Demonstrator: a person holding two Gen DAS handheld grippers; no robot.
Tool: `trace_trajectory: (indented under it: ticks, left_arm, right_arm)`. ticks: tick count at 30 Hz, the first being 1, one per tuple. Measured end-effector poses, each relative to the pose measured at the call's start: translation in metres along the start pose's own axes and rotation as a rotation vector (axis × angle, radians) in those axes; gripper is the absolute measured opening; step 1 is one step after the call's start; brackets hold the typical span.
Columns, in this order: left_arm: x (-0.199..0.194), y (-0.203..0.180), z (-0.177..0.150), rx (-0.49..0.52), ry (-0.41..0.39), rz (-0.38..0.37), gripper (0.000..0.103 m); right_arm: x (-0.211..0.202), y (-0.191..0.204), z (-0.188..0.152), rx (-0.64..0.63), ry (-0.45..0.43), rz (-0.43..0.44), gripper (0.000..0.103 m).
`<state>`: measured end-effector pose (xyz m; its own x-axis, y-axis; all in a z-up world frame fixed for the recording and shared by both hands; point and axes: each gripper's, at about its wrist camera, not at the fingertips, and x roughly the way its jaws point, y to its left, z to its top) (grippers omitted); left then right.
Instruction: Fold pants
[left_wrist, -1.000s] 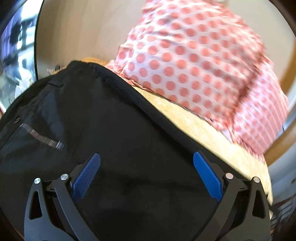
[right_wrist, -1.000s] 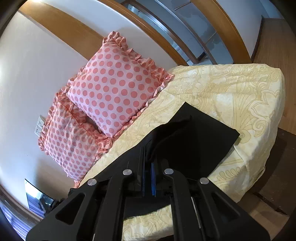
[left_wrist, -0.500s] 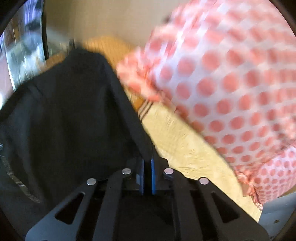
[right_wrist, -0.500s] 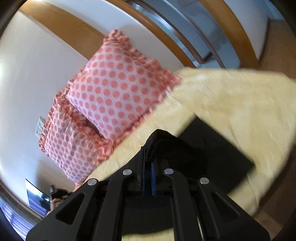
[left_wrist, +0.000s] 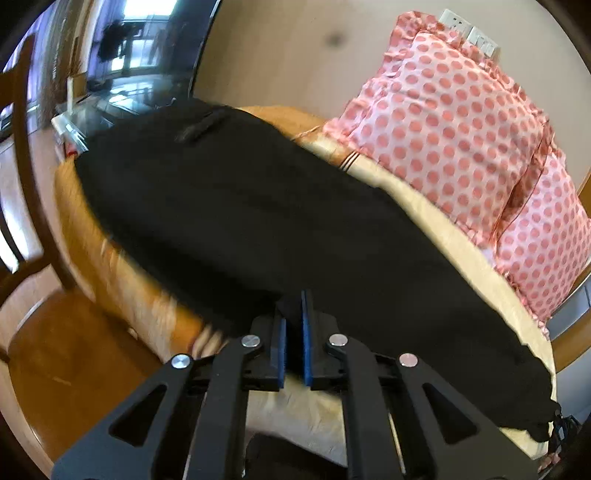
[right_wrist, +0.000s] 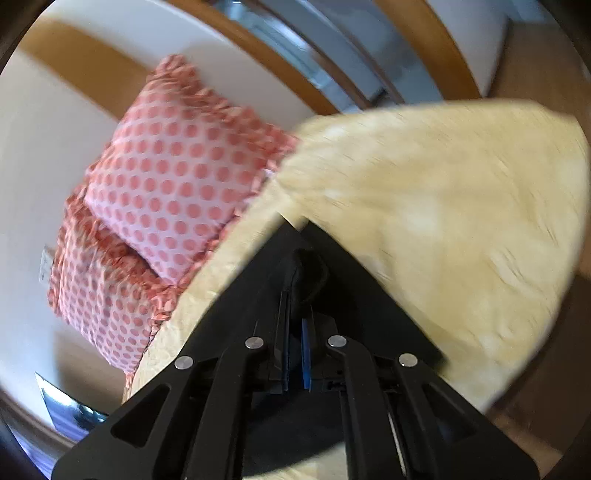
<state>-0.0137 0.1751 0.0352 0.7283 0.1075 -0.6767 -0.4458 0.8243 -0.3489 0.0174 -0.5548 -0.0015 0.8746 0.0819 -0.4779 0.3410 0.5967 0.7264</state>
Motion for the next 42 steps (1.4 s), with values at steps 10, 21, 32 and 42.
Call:
trace_trajectory:
  ticks: [10, 21, 32, 42]
  left_arm:
    - [0.004, 0.003, -0.007, -0.017, -0.013, -0.028, 0.028]
    - [0.007, 0.010, 0.003, 0.007, 0.021, -0.066, 0.011]
    - [-0.021, 0.022, 0.001, 0.075, -0.085, 0.014, 0.049]
    - [-0.031, 0.010, 0.022, 0.141, -0.254, 0.043, 0.074]
  right_arm:
    - [-0.013, -0.006, 0.006, 0.002, 0.027, -0.041, 0.005]
    - [-0.042, -0.040, -0.003, 0.090, 0.001, -0.129, 0.004]
    - [-0.060, -0.041, -0.014, 0.100, -0.084, -0.152, 0.055]
    - [-0.028, -0.024, -0.029, 0.035, -0.064, -0.076, 0.015]
